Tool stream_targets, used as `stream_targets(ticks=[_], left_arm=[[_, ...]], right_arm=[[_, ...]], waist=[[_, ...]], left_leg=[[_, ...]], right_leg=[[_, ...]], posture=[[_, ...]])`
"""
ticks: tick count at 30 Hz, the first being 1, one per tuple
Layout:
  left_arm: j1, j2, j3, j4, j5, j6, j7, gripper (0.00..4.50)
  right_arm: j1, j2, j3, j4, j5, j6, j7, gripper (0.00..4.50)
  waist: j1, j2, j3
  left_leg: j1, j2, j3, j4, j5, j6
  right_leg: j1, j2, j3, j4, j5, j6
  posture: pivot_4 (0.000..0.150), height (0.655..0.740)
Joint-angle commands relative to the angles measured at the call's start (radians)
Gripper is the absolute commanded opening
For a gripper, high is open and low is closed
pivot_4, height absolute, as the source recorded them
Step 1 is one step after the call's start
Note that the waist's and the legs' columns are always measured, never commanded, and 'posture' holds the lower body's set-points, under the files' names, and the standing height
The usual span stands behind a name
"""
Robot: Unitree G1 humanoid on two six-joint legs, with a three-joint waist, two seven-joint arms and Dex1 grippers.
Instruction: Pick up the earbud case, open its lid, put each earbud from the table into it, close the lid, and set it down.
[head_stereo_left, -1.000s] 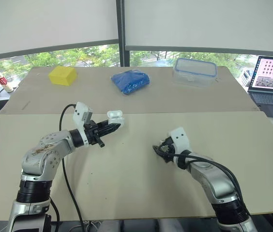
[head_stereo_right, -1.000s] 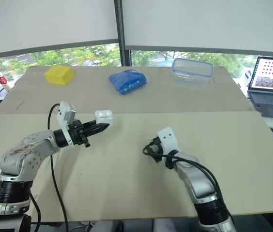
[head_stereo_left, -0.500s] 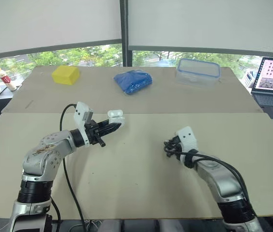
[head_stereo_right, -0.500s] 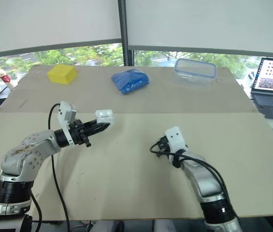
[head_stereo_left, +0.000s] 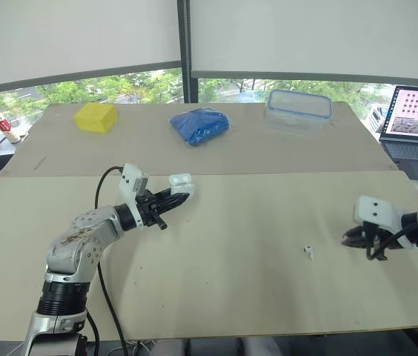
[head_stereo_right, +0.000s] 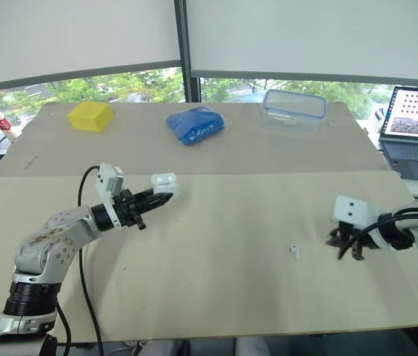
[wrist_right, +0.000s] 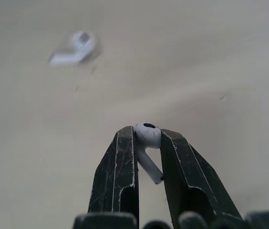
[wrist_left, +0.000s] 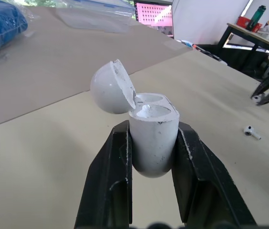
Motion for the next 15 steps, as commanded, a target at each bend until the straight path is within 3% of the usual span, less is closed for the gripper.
stream_targets(ticks=[1,8,9,11,12,15], left_arm=[[0.009,-0.005,0.010,-0.027,-0.002,-0.027,0.004,0.61],[0.043,0.016,0.031,-0.056,-0.010,-0.012,0.014,0.61],[0.046,0.017,0.031,-0.059,-0.012,-0.011,0.015,0.61],[0.048,0.019,0.030,-0.063,-0.015,-0.009,0.018,0.61],[0.047,0.019,0.030,-0.063,-0.016,-0.009,0.019,0.61],[0.040,0.019,0.027,-0.056,-0.014,-0.011,0.019,0.61]], right_arm=[[0.000,-0.007,0.033,0.093,-0.072,-0.154,0.042,0.33],[-0.017,0.035,0.052,0.197,-0.142,-0.223,0.016,0.33],[-0.015,0.036,0.052,0.203,-0.146,-0.224,0.016,1.38],[-0.011,0.037,0.049,0.210,-0.152,-0.224,0.017,2.04],[-0.008,0.035,0.048,0.210,-0.159,-0.229,0.016,2.32],[-0.001,0.028,0.045,0.206,-0.170,-0.238,0.020,2.32]], waist=[[0.005,0.000,0.000],[0.008,0.000,0.000],[0.008,0.000,0.000],[0.010,0.000,0.000],[0.014,0.000,0.000],[0.020,0.000,0.000]], left_leg=[[0.000,0.000,0.000,0.000,0.000,0.000],[0.001,0.000,0.001,0.000,0.000,0.000],[0.001,0.001,0.001,0.000,0.000,0.000],[0.001,0.001,0.001,0.000,0.000,0.000],[0.001,0.001,0.001,0.001,0.000,0.000],[0.001,0.000,0.000,0.001,0.000,0.000]], right_leg=[[0.000,0.000,0.000,0.000,0.000,0.000],[0.000,-0.001,0.001,0.000,0.000,0.000],[0.001,-0.001,0.001,0.000,0.000,0.000],[0.001,-0.001,0.001,0.000,0.000,0.000],[0.001,-0.001,0.001,0.000,0.000,0.000],[0.002,-0.001,0.001,0.000,0.000,0.000]], posture=[[0.150,0.7400],[0.150,0.7400],[0.150,0.7400],[0.150,0.7400],[0.150,0.7400],[0.150,0.7400]])
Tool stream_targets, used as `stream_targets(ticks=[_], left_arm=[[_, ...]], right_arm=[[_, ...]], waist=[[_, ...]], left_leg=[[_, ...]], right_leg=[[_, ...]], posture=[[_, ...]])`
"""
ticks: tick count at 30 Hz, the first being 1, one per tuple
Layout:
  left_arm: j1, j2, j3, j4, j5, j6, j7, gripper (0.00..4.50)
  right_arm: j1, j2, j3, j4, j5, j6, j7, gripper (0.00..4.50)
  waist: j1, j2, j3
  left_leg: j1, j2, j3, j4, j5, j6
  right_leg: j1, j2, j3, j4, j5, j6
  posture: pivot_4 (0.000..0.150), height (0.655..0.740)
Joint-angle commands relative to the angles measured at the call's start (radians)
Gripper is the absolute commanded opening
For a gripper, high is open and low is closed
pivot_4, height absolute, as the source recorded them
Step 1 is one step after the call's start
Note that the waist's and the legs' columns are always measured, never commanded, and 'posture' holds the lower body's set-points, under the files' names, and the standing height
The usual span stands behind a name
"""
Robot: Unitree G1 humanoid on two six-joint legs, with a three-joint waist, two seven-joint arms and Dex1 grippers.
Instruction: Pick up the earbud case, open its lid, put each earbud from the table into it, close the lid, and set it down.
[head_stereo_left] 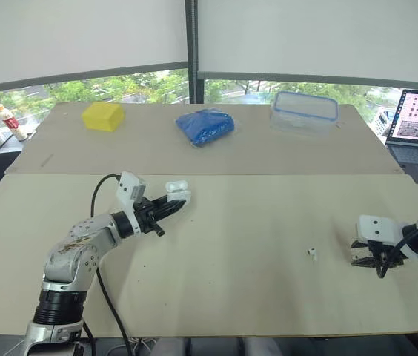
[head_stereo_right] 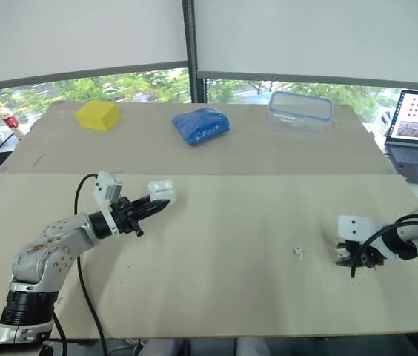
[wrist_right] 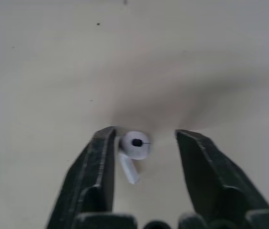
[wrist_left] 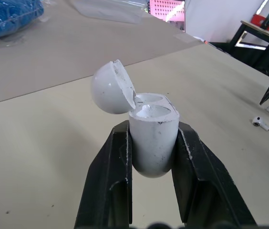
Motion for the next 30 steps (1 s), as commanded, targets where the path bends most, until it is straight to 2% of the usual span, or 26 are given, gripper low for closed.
stream_targets(ticks=[1,13,29,30], left_arm=[[-0.015,0.005,0.017,-0.030,-0.015,-0.006,-0.001,0.61],[-0.021,-0.006,0.011,-0.024,-0.011,-0.014,0.001,0.61],[-0.019,-0.004,0.014,-0.029,-0.011,-0.014,0.001,0.61],[-0.017,-0.005,0.014,-0.032,-0.012,-0.013,0.002,0.61]], right_arm=[[0.026,-0.008,0.009,0.015,-0.039,-0.005,0.003,2.32],[0.059,-0.032,0.003,0.025,-0.060,0.007,0.009,2.32],[-0.003,0.012,0.021,0.091,-0.086,-0.004,0.002,2.32],[-0.003,0.016,0.021,0.091,-0.084,-0.004,0.005,2.07]], waist=[[0.001,0.000,0.000],[0.016,0.000,0.000],[0.011,-0.003,-0.001],[0.010,-0.003,-0.002]], left_leg=[[0.000,0.000,0.000,0.000,0.000,0.000],[0.000,-0.001,0.000,0.001,0.000,0.000],[0.001,-0.001,0.000,0.001,0.000,0.000],[0.001,0.000,0.000,0.001,0.000,0.000]], right_leg=[[0.000,0.000,0.000,0.000,0.000,0.000],[0.001,-0.001,0.000,0.000,0.000,0.000],[0.002,0.000,0.000,-0.001,0.000,0.000],[0.002,0.000,0.000,-0.001,0.000,0.000]], posture=[[0.150,0.7400],[0.150,0.7400],[0.150,0.7400],[0.150,0.7400]])
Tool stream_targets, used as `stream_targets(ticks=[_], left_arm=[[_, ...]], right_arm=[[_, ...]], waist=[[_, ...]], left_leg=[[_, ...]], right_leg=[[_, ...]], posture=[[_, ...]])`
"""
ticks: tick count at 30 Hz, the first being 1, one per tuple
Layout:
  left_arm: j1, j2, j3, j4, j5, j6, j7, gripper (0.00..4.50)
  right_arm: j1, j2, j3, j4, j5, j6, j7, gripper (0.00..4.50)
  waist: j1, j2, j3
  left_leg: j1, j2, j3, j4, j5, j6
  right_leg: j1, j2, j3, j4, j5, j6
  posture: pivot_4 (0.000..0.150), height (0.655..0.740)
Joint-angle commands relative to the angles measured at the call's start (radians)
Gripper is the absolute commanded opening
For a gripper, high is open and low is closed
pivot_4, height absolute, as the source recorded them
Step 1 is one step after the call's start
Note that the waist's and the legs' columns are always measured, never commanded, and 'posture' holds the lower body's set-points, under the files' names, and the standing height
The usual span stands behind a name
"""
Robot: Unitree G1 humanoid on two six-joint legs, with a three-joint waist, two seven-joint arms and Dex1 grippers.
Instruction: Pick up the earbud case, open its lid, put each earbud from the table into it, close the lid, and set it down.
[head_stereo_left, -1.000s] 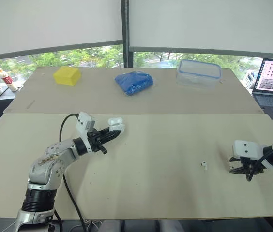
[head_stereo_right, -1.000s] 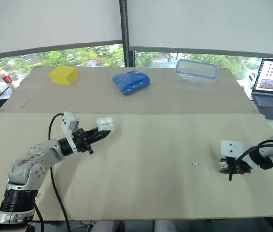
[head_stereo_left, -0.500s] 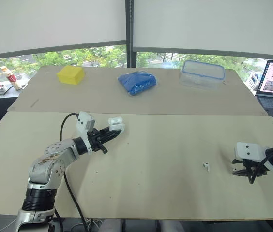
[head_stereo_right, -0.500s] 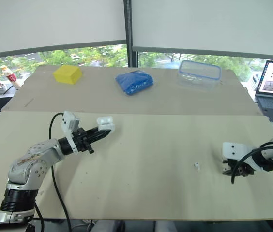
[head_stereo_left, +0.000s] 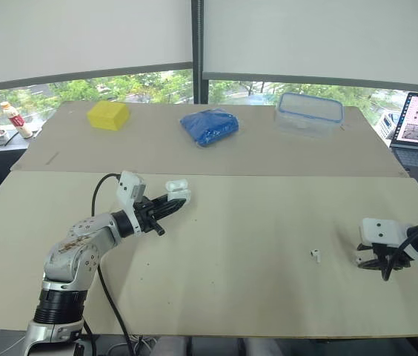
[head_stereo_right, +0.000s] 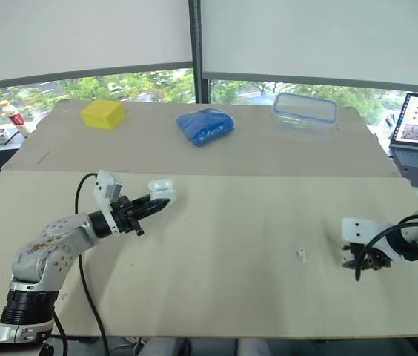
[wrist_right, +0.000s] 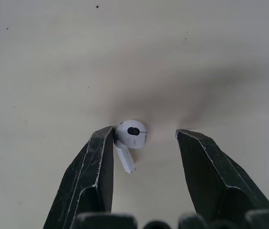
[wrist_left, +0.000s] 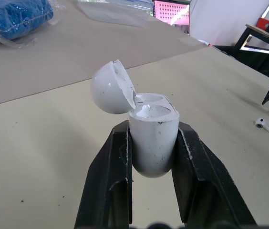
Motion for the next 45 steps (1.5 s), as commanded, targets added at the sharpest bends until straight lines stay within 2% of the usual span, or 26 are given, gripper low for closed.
stream_targets(ticks=[1,4,6,10,12,14,16,19,21,24,27,31,33,39,45], left_arm=[[-0.010,-0.002,0.014,-0.035,-0.013,-0.012,0.003,0.61],[-0.008,-0.001,0.016,-0.038,-0.014,-0.012,0.004,0.61],[-0.007,-0.001,0.016,-0.040,-0.015,-0.011,0.005,0.61],[-0.004,-0.001,0.016,-0.041,-0.014,-0.015,0.002,0.61],[-0.003,-0.002,0.014,-0.042,-0.014,-0.020,0.000,0.61],[0.003,-0.005,0.010,-0.048,-0.011,-0.029,-0.005,0.61],[0.010,-0.008,0.001,-0.053,-0.003,-0.042,-0.009,0.61],[0.002,-0.030,-0.017,-0.047,0.022,-0.081,0.002,0.61],[-0.030,-0.072,-0.054,-0.010,0.119,-0.210,0.042,0.61],[-0.076,-0.140,-0.075,0.053,0.220,-0.361,0.111,0.61],[-0.128,-0.207,-0.077,0.113,0.252,-0.436,0.161,0.61],[-0.194,-0.288,-0.085,0.155,0.269,-0.479,0.214,0.61],[-0.205,-0.306,-0.082,0.156,0.269,-0.479,0.222,0.61],[-0.214,-0.335,-0.092,0.128,0.269,-0.471,0.238,0.61],[-0.229,-0.346,-0.099,0.153,0.309,-0.518,0.271,0.61]], right_arm=[[0.011,0.014,0.023,0.030,-0.042,0.017,-0.006,1.78],[0.014,0.025,0.016,0.013,-0.027,0.030,0.001,0.79],[0.012,0.034,0.012,0.005,-0.021,0.037,0.000,0.35],[0.012,0.064,-0.011,-0.031,0.017,0.064,0.000,0.35],[0.004,0.094,-0.037,-0.096,0.068,0.146,0.011,0.35],[-0.024,0.149,-0.079,-0.212,0.153,0.309,0.000,0.35],[-0.091,0.241,-0.131,-0.334,0.253,0.486,-0.064,0.35],[-0.271,0.458,-0.251,-0.466,0.416,0.777,-0.301,0.35],[-0.418,0.661,-0.362,-0.545,0.566,0.962,-0.503,0.35],[-0.511,0.840,-0.443,-0.604,0.643,1.080,-0.699,0.35],[-0.557,0.985,-0.490,-0.618,0.686,1.099,-0.867,0.35],[-0.550,1.108,-0.473,-0.628,0.687,1.029,-0.993,0.35],[-0.543,1.128,-0.469,-0.632,0.695,1.017,-1.023,0.35],[-0.483,1.157,-0.387,-0.649,0.670,0.933,-1.061,0.35],[-0.439,1.149,-0.290,-0.653,0.626,0.853,-1.061,0.35]], waist=[[-0.002,-0.001,-0.001],[-0.008,-0.006,-0.003],[-0.011,-0.006,-0.004],[-0.017,-0.006,-0.004],[-0.025,-0.007,-0.004],[-0.036,-0.007,-0.004],[-0.045,-0.003,-0.002],[-0.050,0.003,0.001],[-0.046,0.005,0.002],[-0.014,0.004,0.000],[0.009,0.001,-0.002],[0.002,0.001,-0.002],[-0.010,0.001,-0.002],[-0.031,0.001,-0.002],[-0.051,0.001,-0.002]], left_leg=[[0.000,0.000,0.000,0.000,0.000,0.000],[0.001,0.000,0.000,0.000,0.000,0.000],[0.001,0.000,0.000,0.000,0.000,0.000],[0.002,0.001,0.000,0.000,0.000,0.000],[0.002,0.002,0.000,-0.001,0.000,0.000],[0.002,0.003,0.001,-0.001,0.000,0.000],[0.001,0.005,0.001,-0.003,0.000,0.000],[-0.001,0.003,0.001,-0.004,0.000,-0.001],[-0.003,0.002,0.001,-0.006,0.001,-0.002],[-0.013,0.002,-0.003,-0.007,0.003,-0.006],[-0.018,0.002,-0.009,-0.006,0.007,-0.012],[-0.028,-0.011,-0.006,-0.005,0.009,-0.009],[-0.034,-0.012,-0.003,0.003,0.009,-0.008],[-0.032,-0.012,-0.002,0.002,0.008,-0.001],[-0.030,-0.012,-0.002,0.001,0.008,-0.001]], right_leg=[[0.000,0.000,0.000,0.000,0.000,0.000],[0.000,0.000,0.000,0.000,0.000,0.000],[0.001,0.000,0.000,0.000,0.000,0.000],[0.002,0.001,0.000,0.000,0.000,0.000],[0.001,0.001,0.000,0.000,0.000,0.000],[0.000,0.002,0.001,0.001,0.001,-0.001],[-0.003,0.003,0.001,0.002,0.001,-0.003],[-0.007,0.002,0.003,0.003,0.001,-0.003],[-0.010,0.001,0.004,0.004,0.001,-0.003],[-0.020,0.001,-0.001,0.006,0.002,-0.005],[-0.023,-0.001,-0.012,0.012,0.005,-0.008],[-0.034,-0.013,-0.015,0.015,0.007,-0.004],[-0.039,-0.015,-0.015,0.017,0.008,-0.002],[-0.038,-0.014,-0.015,0.019,0.009,-0.001],[-0.038,-0.013,-0.015,0.020,0.010,-0.001]], posture=[[0.150,0.7400],[0.150,0.7400],[0.150,0.7400],[0.150,0.7400],[0.150,0.7400],[0.150,0.7400],[0.150,0.7400],[0.150,0.7400],[0.150,0.7400],[0.150,0.7400],[0.150,0.7400],[0.150,0.7400],[0.150,0.7400],[0.150,0.7400],[0.150,0.7400]])
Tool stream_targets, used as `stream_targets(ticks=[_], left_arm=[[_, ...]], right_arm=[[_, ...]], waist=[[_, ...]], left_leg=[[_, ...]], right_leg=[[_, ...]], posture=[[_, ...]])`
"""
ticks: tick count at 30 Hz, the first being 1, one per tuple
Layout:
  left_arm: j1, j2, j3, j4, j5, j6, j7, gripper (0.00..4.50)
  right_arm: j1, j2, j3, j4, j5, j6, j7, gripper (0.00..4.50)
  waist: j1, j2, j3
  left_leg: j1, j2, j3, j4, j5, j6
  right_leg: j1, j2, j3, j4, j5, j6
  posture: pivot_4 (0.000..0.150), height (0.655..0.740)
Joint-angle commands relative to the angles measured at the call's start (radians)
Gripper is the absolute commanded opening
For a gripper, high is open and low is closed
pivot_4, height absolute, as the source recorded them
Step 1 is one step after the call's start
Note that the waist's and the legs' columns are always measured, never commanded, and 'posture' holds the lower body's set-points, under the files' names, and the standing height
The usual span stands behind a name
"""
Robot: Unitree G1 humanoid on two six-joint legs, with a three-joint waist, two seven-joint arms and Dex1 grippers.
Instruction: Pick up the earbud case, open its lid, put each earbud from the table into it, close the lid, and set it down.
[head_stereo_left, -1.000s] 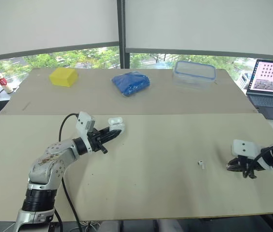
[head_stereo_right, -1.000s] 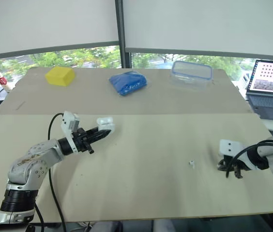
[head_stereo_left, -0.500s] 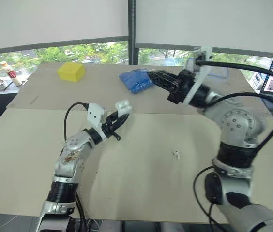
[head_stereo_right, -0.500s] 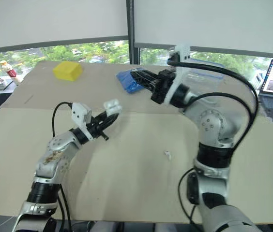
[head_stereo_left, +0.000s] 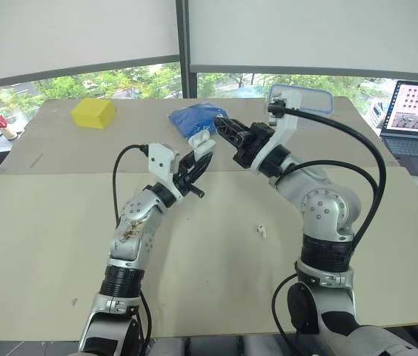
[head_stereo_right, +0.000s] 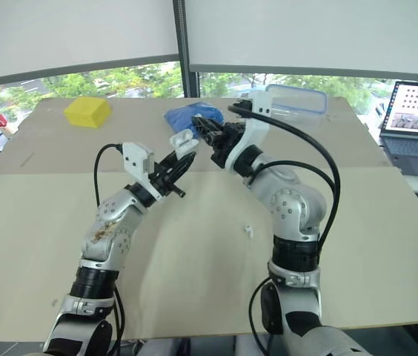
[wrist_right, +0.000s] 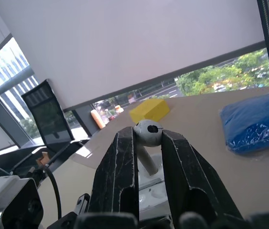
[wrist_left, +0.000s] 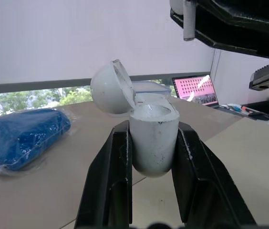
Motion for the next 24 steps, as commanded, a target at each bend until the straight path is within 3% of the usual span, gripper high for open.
stream_targets(ticks=[1,24], left_arm=[[-0.036,-0.010,-0.001,-0.019,0.023,-0.048,0.025,0.61],[-0.061,-0.024,-0.003,-0.027,0.019,-0.045,0.045,0.61]], right_arm=[[0.001,0.010,0.046,-0.036,-0.020,-0.071,-0.007,0.35],[0.042,0.058,0.119,0.026,-0.077,-0.180,-0.055,0.35]], waist=[[-0.001,0.000,0.000],[-0.001,0.000,0.000]], left_leg=[[0.000,0.000,0.000,0.000,0.000,0.000],[0.000,0.000,0.000,0.000,0.000,0.000]], right_leg=[[0.000,0.000,0.000,0.000,0.000,0.000],[0.000,0.000,0.000,0.000,0.000,0.000]], posture=[[0.150,0.7400],[0.150,0.7400]])
